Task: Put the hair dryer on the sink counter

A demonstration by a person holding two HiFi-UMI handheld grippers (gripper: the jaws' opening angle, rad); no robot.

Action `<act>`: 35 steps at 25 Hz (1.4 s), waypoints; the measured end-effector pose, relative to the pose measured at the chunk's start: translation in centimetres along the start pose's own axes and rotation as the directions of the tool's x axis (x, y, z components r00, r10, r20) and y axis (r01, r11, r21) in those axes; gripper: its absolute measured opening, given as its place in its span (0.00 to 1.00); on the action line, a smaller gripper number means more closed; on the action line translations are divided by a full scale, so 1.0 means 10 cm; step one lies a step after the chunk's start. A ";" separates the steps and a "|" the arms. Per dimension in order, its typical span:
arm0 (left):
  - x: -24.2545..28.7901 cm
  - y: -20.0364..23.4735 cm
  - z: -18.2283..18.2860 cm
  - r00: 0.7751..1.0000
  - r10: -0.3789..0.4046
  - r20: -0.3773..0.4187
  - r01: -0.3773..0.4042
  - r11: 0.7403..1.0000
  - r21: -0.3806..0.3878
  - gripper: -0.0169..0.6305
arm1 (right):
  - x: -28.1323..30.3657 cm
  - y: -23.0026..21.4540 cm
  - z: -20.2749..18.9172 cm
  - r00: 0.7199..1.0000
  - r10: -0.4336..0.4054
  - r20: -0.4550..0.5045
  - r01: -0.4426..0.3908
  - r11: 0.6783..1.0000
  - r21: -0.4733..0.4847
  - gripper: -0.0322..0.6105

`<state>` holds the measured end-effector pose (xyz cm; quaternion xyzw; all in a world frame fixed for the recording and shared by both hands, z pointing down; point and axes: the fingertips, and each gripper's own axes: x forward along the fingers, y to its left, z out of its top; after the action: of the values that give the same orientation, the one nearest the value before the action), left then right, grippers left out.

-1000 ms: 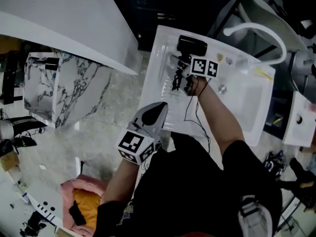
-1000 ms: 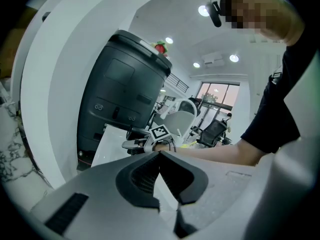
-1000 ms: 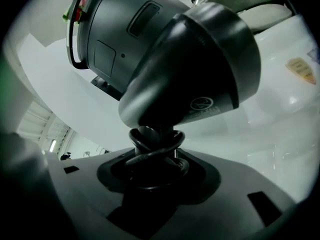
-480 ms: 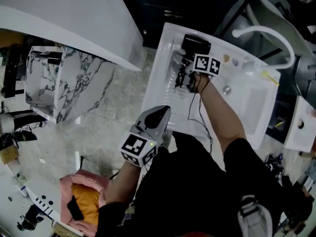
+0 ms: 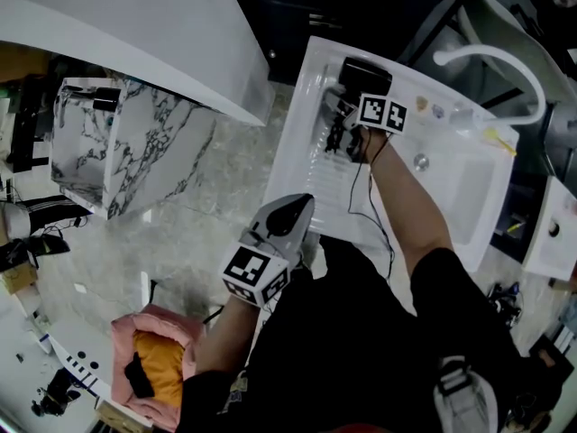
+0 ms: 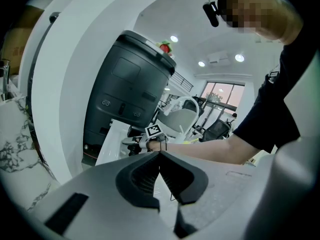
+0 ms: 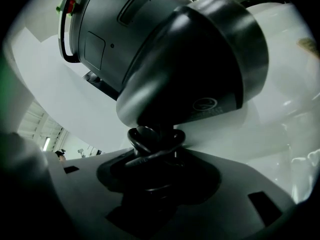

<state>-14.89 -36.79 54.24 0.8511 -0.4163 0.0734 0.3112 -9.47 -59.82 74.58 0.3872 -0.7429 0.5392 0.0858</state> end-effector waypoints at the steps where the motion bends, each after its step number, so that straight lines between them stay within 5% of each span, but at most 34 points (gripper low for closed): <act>1: -0.01 -0.01 0.00 1.000 -0.002 0.000 0.002 1.000 0.001 0.03 | 0.00 0.01 -0.01 1.000 -0.001 -0.001 0.001 1.000 -0.003 0.40; 8: -0.06 -0.12 0.03 1.000 -0.022 0.008 0.022 1.000 0.014 0.03 | -0.13 0.07 0.02 0.999 -0.028 0.033 0.029 0.999 -0.034 0.58; 23: -0.24 -0.77 0.15 0.991 -0.127 0.046 0.121 0.986 0.112 0.03 | -1.43 0.60 0.17 0.973 0.008 0.232 0.025 0.990 -0.136 0.59; 26: -0.32 -0.95 0.18 0.986 -0.153 0.062 0.143 0.979 0.147 0.03 | -1.88 0.87 0.15 0.952 0.035 0.305 0.031 0.978 -0.206 0.42; 28: -0.42 -1.09 0.19 0.983 -0.169 0.074 0.156 0.975 0.159 0.03 | -2.20 1.08 0.10 0.935 0.056 0.351 0.041 0.964 -0.264 0.09; 35: -0.90 -1.58 0.03 0.969 -0.228 0.098 0.207 0.960 0.187 0.03 | -3.15 1.87 -0.37 0.880 0.207 0.427 -0.023 0.917 -0.397 0.05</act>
<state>-8.80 -23.76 43.11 0.9187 -0.3299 0.0243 0.2159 -1.47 -39.19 45.18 0.4342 -0.8541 0.2815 -0.0523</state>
